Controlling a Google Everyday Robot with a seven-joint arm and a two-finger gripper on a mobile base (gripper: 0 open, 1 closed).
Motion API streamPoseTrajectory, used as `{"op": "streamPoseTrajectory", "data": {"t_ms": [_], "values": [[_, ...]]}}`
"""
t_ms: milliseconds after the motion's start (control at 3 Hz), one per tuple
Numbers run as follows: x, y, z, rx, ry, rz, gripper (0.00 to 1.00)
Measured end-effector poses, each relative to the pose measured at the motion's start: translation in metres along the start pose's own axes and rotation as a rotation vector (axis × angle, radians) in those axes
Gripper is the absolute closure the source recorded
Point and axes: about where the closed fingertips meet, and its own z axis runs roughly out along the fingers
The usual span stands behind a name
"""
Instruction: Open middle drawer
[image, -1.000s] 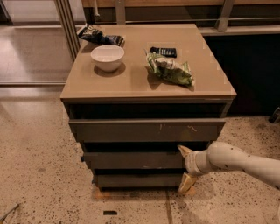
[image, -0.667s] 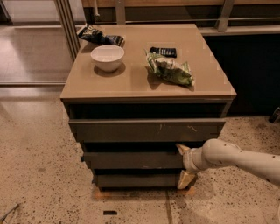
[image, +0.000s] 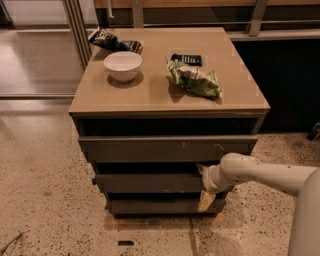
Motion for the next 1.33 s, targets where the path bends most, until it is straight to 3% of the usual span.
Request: {"op": "streamPoseTrajectory", "data": {"t_ms": [333,667,1000,1333], "values": [[-0.004,-0.002,0.019,-0.038,0.0,0.004,0.0],[-0.004,-0.002,0.02,-0.04,-0.001,0.003,0.0],[-0.01,0.002,0.012,-0.076,-0.031,0.038,0.0],[-0.018,0.014,0.001,-0.152,-0.056,0.087,0.0]]}}
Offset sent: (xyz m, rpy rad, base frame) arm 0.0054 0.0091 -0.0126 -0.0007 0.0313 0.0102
